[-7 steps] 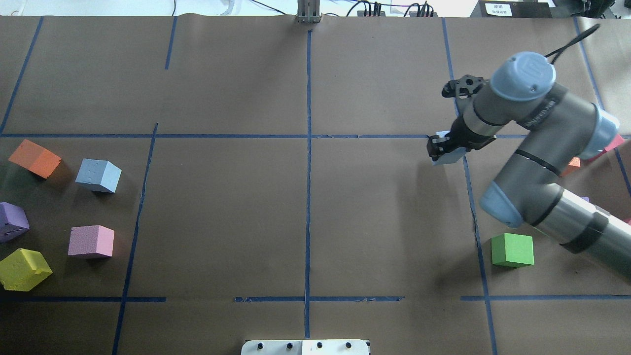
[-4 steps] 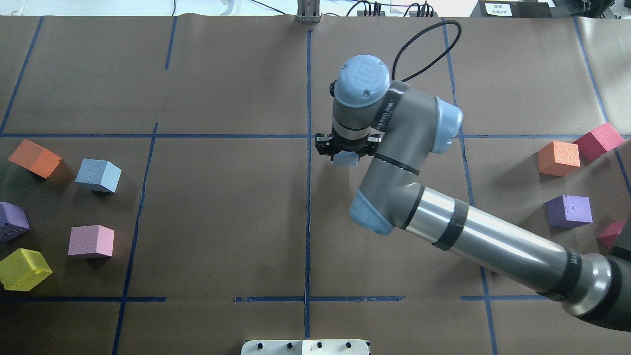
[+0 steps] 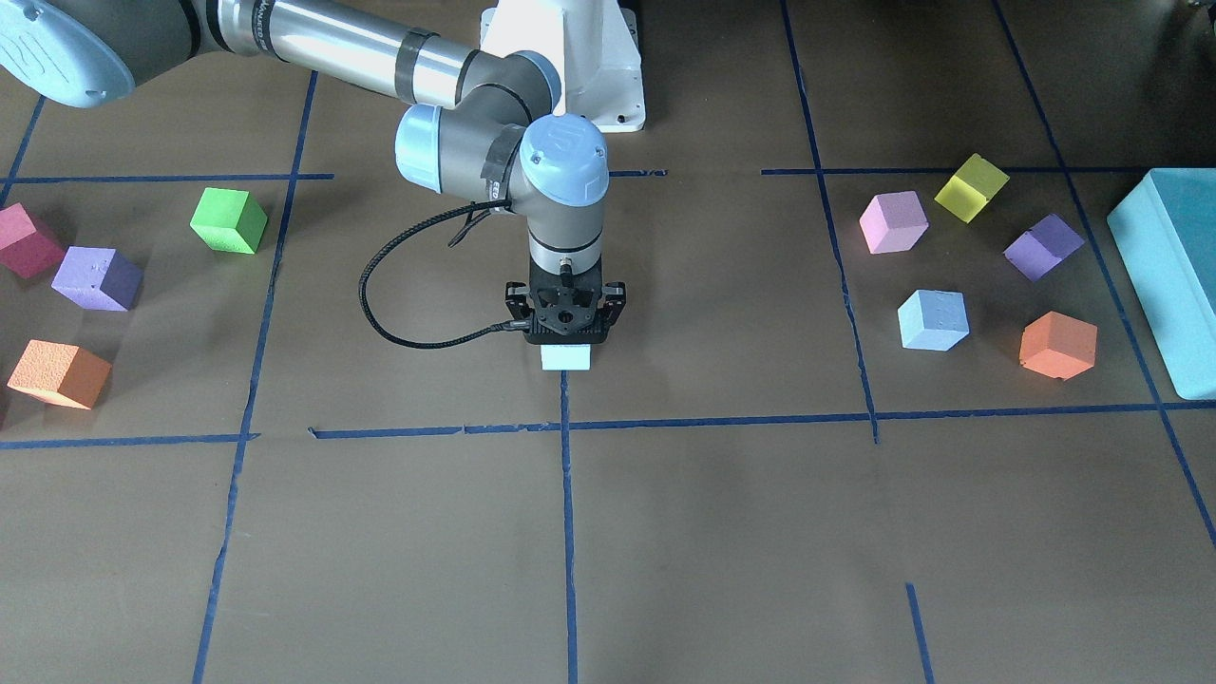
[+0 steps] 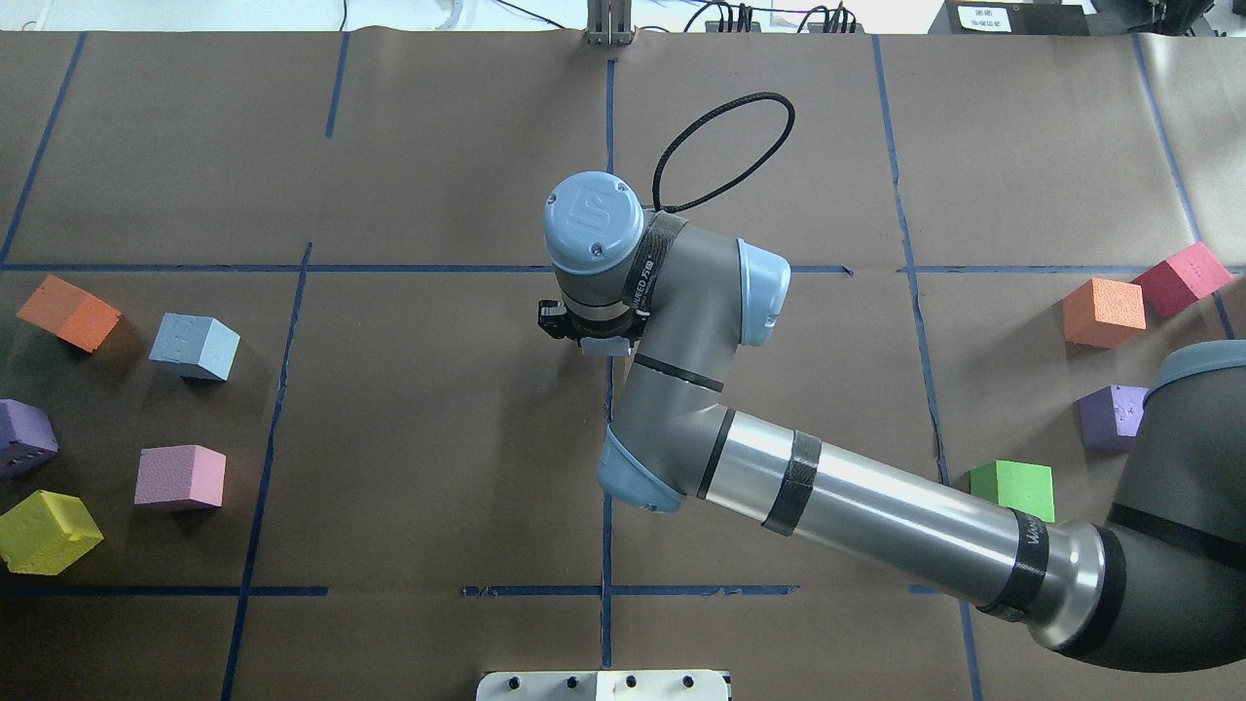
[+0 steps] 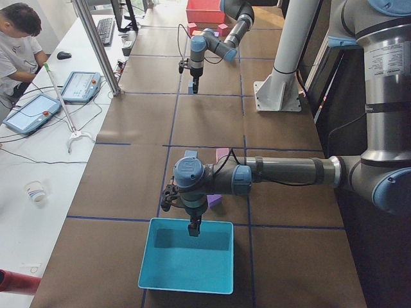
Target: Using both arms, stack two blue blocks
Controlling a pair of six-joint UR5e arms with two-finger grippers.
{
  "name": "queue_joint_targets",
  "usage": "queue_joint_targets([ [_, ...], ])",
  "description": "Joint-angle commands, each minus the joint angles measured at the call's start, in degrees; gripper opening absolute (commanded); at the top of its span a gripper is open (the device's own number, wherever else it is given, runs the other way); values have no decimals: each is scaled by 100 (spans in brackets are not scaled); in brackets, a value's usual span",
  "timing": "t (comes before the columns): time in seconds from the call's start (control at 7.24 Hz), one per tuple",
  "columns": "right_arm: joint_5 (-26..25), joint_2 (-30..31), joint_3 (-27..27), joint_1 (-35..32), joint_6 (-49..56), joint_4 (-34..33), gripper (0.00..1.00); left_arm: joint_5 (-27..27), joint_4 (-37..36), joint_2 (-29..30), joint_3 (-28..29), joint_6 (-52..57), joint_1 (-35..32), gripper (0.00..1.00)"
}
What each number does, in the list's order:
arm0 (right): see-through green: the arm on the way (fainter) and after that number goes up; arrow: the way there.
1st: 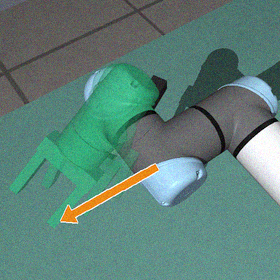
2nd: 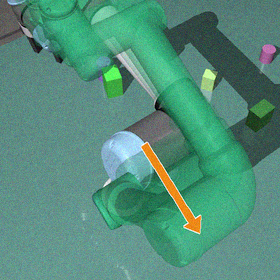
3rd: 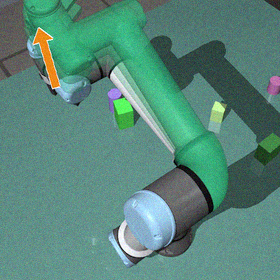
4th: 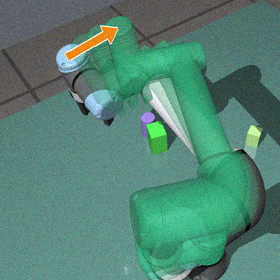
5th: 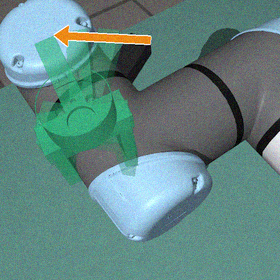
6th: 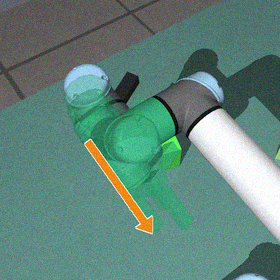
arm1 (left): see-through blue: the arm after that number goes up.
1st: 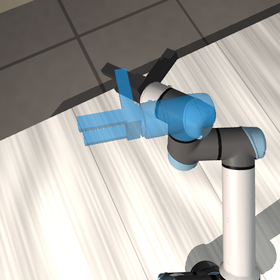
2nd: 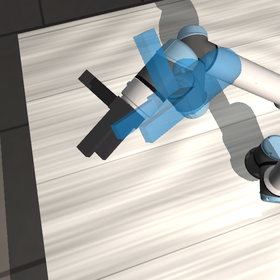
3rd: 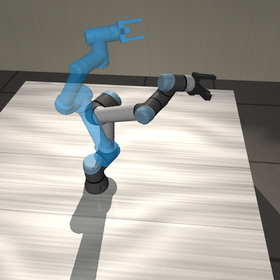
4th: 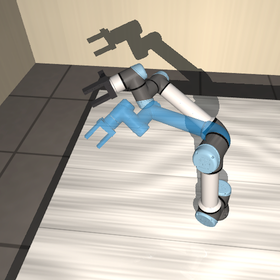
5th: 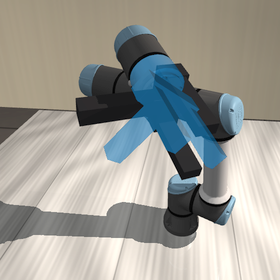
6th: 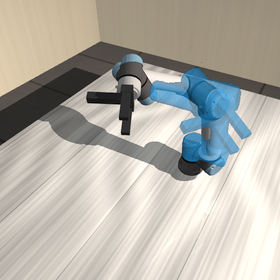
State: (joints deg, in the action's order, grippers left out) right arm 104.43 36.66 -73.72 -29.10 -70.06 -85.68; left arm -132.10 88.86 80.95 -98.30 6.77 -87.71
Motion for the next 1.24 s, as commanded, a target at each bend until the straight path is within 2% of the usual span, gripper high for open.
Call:
queue_joint_targets([
  [0.0,-28,-10,68,53,-43,104,98,0,8,0,-5,0,0,100],
  [0.41,42,-62,-80,-94,44,183,99,0,9,0,-40,0,0,100],
  [0.55,277,-19,-351,-418,210,-95,99,0,9,0,-49,9,0,100],
  [0.69,489,16,-693,-821,882,-707,99,9,9,0,-41,0,0,100],
  [0.83,961,330,-1097,-1417,1602,-1200,99,0,61,-9,-58,-26,0,100],
  [0.97,1374,951,-1675,-2049,2723,-1501,100,0,70,78,-75,-53,0,100],
  [1.11,1866,1862,-2281,-2908,4100,-1582,100,9,96,192,-267,-53,0,100],
])
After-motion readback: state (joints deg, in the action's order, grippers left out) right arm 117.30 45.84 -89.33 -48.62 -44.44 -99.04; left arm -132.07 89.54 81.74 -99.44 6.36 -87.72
